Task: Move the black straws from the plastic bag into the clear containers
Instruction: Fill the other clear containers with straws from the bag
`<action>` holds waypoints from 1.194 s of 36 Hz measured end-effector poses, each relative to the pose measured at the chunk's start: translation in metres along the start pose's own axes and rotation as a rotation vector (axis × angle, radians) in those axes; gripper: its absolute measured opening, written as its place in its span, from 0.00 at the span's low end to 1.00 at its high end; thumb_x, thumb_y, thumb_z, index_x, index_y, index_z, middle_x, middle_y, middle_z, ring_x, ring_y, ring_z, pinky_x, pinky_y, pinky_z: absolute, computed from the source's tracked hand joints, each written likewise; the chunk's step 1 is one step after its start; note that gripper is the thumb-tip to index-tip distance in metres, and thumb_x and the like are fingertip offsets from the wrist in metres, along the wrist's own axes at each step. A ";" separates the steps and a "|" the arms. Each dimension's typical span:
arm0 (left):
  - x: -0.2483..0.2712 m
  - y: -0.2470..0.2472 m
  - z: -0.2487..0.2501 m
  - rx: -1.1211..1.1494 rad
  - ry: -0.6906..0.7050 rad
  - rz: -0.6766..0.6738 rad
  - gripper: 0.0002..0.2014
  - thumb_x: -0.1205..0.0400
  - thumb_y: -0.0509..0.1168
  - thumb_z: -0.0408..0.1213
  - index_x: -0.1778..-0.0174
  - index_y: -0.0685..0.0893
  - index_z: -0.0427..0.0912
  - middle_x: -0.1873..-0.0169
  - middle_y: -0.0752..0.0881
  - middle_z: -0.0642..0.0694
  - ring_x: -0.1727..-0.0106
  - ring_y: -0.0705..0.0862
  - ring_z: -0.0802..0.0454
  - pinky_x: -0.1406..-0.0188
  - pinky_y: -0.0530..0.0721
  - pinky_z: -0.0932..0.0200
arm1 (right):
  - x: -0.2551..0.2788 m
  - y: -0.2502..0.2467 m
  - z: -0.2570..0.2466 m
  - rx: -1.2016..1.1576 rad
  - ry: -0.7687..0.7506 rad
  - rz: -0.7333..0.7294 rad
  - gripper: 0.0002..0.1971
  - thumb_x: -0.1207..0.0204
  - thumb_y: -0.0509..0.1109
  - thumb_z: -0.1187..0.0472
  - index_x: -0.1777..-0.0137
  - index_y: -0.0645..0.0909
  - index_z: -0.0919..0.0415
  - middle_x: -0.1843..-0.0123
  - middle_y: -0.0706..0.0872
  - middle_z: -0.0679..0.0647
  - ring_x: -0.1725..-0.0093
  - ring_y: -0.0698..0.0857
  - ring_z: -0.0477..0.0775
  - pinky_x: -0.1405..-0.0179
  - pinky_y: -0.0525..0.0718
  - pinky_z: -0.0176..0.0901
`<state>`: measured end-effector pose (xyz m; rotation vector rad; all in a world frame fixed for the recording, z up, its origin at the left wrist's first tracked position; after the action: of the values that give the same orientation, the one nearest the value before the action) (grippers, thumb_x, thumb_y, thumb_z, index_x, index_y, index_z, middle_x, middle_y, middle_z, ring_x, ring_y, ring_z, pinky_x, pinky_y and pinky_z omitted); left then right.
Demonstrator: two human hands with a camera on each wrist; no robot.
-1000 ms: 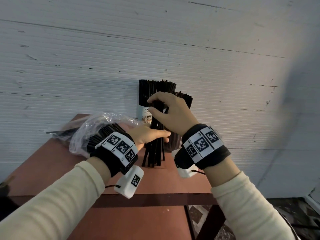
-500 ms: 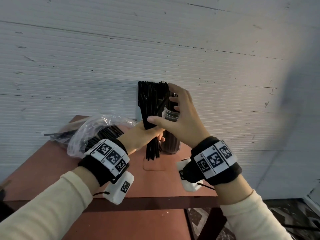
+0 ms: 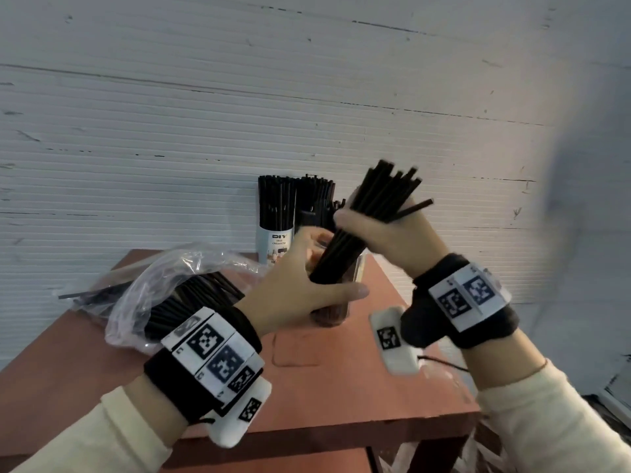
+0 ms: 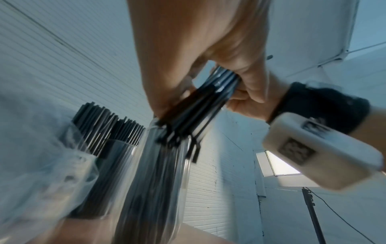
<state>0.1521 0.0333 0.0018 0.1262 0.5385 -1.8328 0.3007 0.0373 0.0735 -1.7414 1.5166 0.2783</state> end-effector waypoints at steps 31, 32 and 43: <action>-0.089 -0.016 -0.042 -0.101 -0.142 -0.077 0.40 0.33 0.83 0.44 0.27 0.70 0.57 0.40 0.83 0.62 0.40 0.81 0.69 0.45 0.76 0.69 | -0.101 -0.059 0.032 -0.175 0.111 0.229 0.06 0.27 0.71 0.64 0.58 0.78 0.66 0.63 0.75 0.62 0.74 0.70 0.50 0.80 0.63 0.38; -0.089 -0.016 -0.042 -0.098 -0.144 -0.079 0.40 0.33 0.83 0.44 0.27 0.70 0.57 0.39 0.83 0.62 0.40 0.80 0.68 0.43 0.76 0.67 | -0.101 -0.057 0.032 -0.174 0.108 0.224 0.05 0.26 0.71 0.65 0.59 0.78 0.65 0.63 0.75 0.61 0.74 0.70 0.49 0.80 0.63 0.38; -0.091 -0.017 -0.048 -0.079 -0.129 -0.076 0.46 0.38 0.84 0.49 0.24 0.71 0.53 0.37 0.85 0.59 0.36 0.83 0.64 0.29 0.78 0.55 | -0.088 -0.074 0.055 -0.059 0.171 0.236 0.03 0.31 0.70 0.65 0.63 0.79 0.62 0.69 0.78 0.54 0.66 0.76 0.56 0.75 0.68 0.40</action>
<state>0.1581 0.1372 -0.0039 -0.0665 0.5305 -1.8757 0.3631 0.1369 0.1222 -1.6668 1.8588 0.3023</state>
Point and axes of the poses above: each hand's wrist, its own x-axis away from the middle knuckle, its own y-axis out of the palm, z = x × y, the point moved 2 cm from there along -x, towards the middle knuckle
